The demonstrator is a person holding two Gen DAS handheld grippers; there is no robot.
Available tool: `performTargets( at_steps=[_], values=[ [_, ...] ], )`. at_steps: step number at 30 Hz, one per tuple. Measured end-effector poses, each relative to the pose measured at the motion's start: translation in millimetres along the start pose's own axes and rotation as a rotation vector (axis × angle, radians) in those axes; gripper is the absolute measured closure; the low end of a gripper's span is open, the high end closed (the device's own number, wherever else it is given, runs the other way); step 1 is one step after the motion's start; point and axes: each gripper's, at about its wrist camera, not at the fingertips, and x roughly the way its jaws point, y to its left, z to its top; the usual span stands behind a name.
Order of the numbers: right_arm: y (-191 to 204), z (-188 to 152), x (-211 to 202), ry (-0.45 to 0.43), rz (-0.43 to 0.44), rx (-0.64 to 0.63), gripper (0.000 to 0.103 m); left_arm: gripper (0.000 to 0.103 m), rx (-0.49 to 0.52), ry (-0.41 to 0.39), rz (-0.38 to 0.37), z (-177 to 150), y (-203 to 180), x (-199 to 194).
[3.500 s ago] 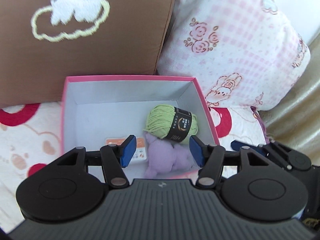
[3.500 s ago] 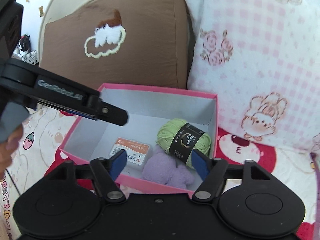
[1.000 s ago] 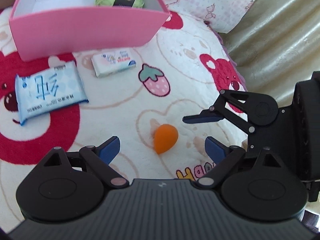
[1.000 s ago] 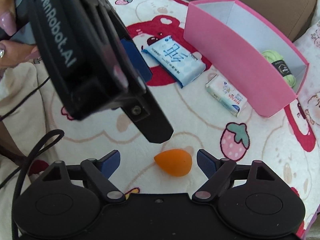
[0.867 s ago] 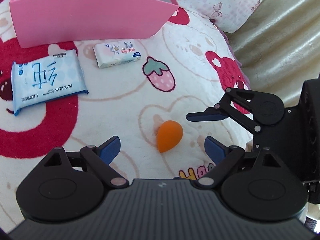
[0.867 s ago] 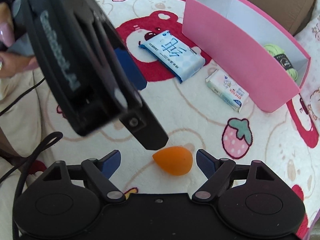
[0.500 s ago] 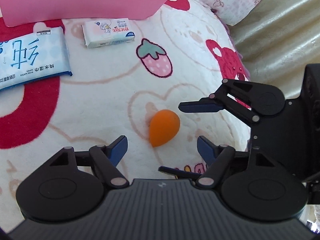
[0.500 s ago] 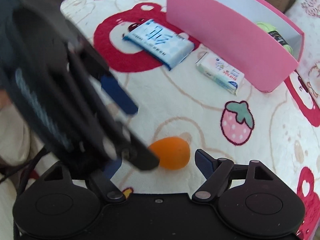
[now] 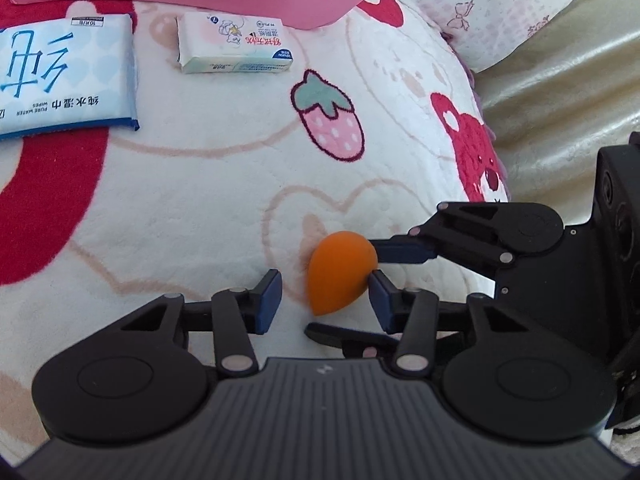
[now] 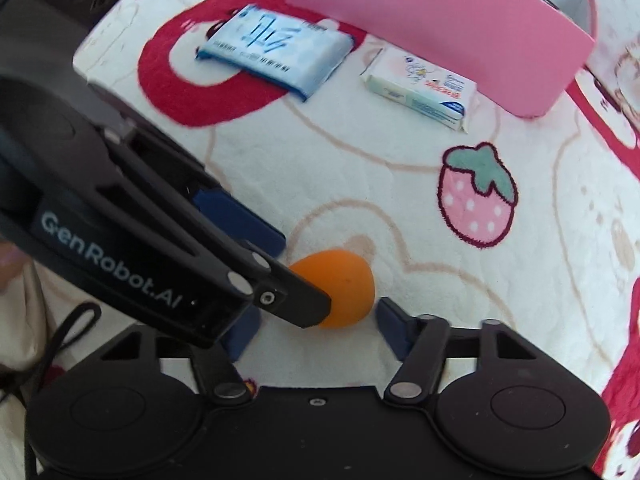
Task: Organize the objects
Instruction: 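Lower the left gripper onto the orange egg-shaped sponge and close on it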
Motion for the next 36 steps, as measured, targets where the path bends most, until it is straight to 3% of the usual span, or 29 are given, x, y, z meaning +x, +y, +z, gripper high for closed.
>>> performTargets(
  at_steps=[4,7,24,36],
  values=[
    [-4,0,-1,-0.005,0.006,0.026,0.049,0.072,0.026,-0.011,-0.017,0,-5,1],
    [-2,1,-1,-0.007,-0.003,0.017,0.05,0.072,0.073,-0.025,0.001,-2,-11,0],
    [4,3,-21,-0.103,-0.032,-0.004,0.05,0.072,0.103,-0.072,-0.009,1,-17,-20],
    [16,7,-56,-0.206,-0.056,-0.045,0.049,0.072,0.15,-0.105,-0.044,6,-29,-59]
  ],
)
